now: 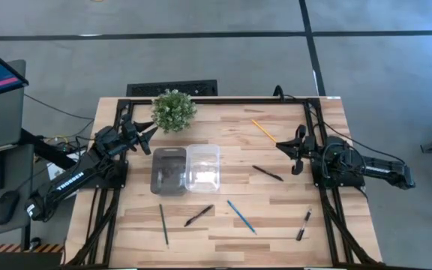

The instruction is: Sort pens & pencils

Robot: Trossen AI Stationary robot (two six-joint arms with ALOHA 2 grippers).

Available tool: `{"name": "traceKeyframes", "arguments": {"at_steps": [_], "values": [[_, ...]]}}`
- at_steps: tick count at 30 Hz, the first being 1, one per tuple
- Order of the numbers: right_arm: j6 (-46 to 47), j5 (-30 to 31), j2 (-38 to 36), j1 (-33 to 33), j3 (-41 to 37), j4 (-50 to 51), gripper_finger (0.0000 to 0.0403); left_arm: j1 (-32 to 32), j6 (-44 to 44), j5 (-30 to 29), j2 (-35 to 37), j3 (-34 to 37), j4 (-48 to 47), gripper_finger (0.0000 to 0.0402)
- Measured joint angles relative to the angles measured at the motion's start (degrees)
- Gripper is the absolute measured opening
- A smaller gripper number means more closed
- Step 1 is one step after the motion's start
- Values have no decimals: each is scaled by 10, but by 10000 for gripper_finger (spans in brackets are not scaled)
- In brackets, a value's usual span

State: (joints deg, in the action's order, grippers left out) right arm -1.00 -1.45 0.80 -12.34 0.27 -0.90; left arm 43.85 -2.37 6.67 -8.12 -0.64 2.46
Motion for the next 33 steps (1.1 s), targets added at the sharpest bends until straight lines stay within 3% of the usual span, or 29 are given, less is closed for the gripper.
{"name": "traceKeyframes", "arguments": {"at_steps": [30, 33], "values": [[0, 0, 0, 0, 0, 0, 56, 0, 0, 0, 0, 0, 0, 135], [-89, 11, 0, -4, 0, 0, 56, 0, 0, 0, 0, 0, 0, 135]]}}
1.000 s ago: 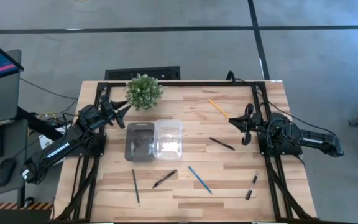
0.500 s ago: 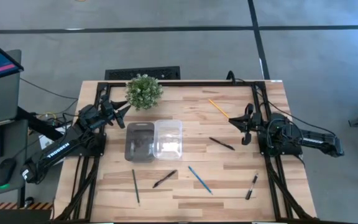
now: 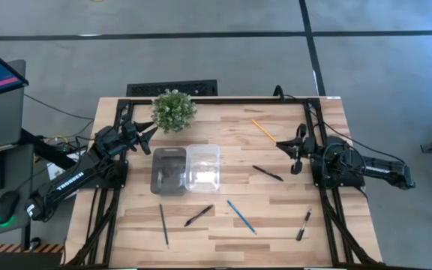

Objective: Sort pens & pencils
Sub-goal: Put the black pen into the transparent bin

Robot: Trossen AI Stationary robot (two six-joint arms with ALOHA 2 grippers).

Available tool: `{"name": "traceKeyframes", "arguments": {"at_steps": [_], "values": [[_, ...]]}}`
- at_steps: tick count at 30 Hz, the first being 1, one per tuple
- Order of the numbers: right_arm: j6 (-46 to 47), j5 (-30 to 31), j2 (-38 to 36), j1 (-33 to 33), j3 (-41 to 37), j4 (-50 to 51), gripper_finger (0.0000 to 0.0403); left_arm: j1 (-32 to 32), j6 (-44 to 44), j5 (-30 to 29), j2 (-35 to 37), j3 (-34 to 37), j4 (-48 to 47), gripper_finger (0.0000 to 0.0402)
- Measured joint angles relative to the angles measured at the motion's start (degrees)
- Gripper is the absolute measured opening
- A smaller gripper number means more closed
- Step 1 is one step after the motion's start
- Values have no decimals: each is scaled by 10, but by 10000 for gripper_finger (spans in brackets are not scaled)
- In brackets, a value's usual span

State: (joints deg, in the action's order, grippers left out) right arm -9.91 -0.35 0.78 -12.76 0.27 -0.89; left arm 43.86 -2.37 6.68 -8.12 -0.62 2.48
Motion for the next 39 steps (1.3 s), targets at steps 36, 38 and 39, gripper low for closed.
{"name": "traceKeyframes", "arguments": {"at_steps": [36, 38, 39], "values": [[125, 4, 0, -5, 0, 2, 155, 0, 0, 0, 0, 0, 0, 135], [134, 4, 0, -5, 0, 2, 188, 0, 0, 0, 0, 0, 0, 135], [133, 4, 0, -5, 0, 2, 203, 0, 0, 0, 0, 0, 0, 135]]}}
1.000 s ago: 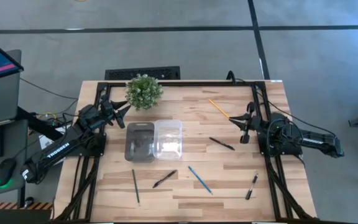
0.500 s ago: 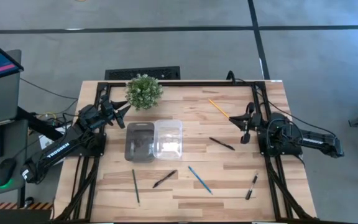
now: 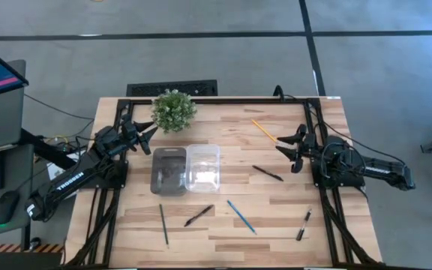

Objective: Sort pens & pencils
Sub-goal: Put the black pen into the transparent bin

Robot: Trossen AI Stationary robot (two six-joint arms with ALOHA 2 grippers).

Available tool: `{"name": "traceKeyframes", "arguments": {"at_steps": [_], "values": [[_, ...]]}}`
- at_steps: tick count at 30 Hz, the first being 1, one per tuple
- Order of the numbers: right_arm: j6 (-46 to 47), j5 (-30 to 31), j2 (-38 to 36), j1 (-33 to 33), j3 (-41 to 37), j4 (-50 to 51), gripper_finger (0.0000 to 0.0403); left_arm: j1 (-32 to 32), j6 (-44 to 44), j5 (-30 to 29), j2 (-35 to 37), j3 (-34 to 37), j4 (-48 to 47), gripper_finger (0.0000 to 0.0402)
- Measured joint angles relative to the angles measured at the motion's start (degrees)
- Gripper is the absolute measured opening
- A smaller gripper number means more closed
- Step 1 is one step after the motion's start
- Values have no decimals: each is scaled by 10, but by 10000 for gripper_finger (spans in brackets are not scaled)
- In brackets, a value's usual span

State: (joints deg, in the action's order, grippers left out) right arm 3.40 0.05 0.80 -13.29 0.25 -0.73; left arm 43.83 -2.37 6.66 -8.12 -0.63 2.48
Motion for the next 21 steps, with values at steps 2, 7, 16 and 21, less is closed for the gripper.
{"name": "traceKeyframes", "arguments": {"at_steps": [2, 7, 16, 21], "values": [[-6, 0, 0, 0, 0, -1, 228, 0, 0, 0, 0, 0, 0, 135], [1, 0, 0, 0, 0, 0, 256, 0, 0, 0, 0, 0, 0, 135], [52, 2, 34, 0, 67, 108, 258, 0, 0, 0, 0, 0, 0, 135], [86, 0, 117, 6, 134, 155, 258, 0, 0, 0, 0, 0, 0, 135]]}}
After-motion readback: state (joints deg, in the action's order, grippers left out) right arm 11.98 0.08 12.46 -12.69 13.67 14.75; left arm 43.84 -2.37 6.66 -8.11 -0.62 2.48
